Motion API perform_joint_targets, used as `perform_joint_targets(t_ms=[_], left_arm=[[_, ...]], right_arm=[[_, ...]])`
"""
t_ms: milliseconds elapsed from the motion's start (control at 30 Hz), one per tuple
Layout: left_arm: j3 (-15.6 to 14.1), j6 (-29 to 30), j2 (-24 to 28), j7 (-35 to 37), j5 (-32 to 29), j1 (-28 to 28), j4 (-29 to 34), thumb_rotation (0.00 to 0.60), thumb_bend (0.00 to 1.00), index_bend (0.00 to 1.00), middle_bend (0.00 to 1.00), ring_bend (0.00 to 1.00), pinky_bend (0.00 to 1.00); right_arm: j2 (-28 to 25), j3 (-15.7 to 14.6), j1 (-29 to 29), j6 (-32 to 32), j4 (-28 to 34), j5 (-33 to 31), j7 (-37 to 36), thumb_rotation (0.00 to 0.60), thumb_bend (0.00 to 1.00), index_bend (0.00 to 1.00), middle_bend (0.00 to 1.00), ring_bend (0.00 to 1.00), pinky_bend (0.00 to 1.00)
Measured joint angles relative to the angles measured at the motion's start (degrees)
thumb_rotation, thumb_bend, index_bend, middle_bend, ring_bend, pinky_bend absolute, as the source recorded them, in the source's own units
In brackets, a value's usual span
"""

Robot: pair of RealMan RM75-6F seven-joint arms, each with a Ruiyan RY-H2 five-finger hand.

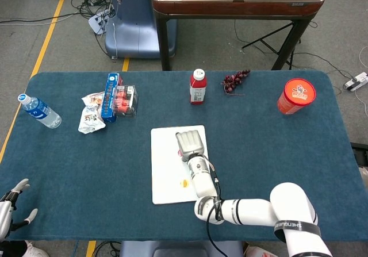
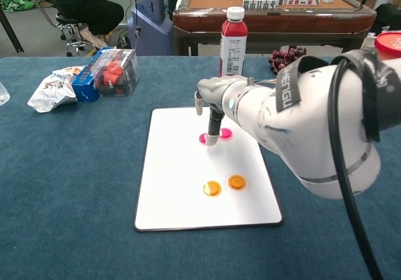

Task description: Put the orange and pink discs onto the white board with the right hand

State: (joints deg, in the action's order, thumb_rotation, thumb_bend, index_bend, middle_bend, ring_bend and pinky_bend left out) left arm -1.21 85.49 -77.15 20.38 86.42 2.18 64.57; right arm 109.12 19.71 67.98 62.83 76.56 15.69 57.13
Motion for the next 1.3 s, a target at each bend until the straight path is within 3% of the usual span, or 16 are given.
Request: perform_joint_targets(t_ms=[200,467,500,600,767,967,1300], left_arm=[[-0.30,-0.42,0.00,-0.03,-0.02,0.11,-0.25,0.600,0.29,0.14,0.24,0.26,0.51],[0.74,1.25,0.65,0.88,0.14,-0.06,1.10,0.600,0.29,0.14,0.24,0.26,0.51],[0.88,1.44,0.89,0.58,0.24,-0.16,1.53,0.600,0.29,0.14,0.24,0.26,0.51],[1.18,1.83,1.61,-0.47,0.52,-0.47,2.95,0.600,0.29,0.14,0.24,0.26,0.51],[1.72,2.30,3.05,-3.09,1.05,-1.21,6.19,0.600,0.29,0.14,0.24,0.26,0.51],[2.59,2.61,5.40,-6.42,1.52,-2.37,11.28,0.600,0.29,0.14,0.24,0.26,0.51],[3.93,2.21,10.32,-9.53,1.86,-4.35,19.52,0.600,0.29,0.14,0.24,0.26,0.50]], right_arm=[[-0.28,-0.17,-0.85,0.12,0.52,1.96,-1.27,0.600,0.00,0.23,1.00,1.00,1.00],[-5.90,-2.50,-4.97,3.09,7.11,7.50,-3.86,0.600,0.02,0.23,0.99,0.99,1.00],[-6.89,-2.85,-5.63,3.61,8.25,8.33,-4.26,0.600,0.02,0.23,0.97,0.96,0.99],[-10.66,-4.16,-8.01,5.20,12.57,11.38,-5.81,0.600,0.04,0.23,0.76,0.81,0.92],[-18.57,-7.07,-12.78,7.99,20.69,18.83,-9.30,0.600,0.07,0.26,0.51,0.56,0.72],[-27.68,-10.64,-19.04,12.25,28.27,30.01,-15.26,0.600,0.09,0.28,0.42,0.45,0.58],[-42.49,-18.48,-33.10,21.61,37.44,49.22,-28.10,0.600,0.10,0.30,0.41,0.43,0.51]])
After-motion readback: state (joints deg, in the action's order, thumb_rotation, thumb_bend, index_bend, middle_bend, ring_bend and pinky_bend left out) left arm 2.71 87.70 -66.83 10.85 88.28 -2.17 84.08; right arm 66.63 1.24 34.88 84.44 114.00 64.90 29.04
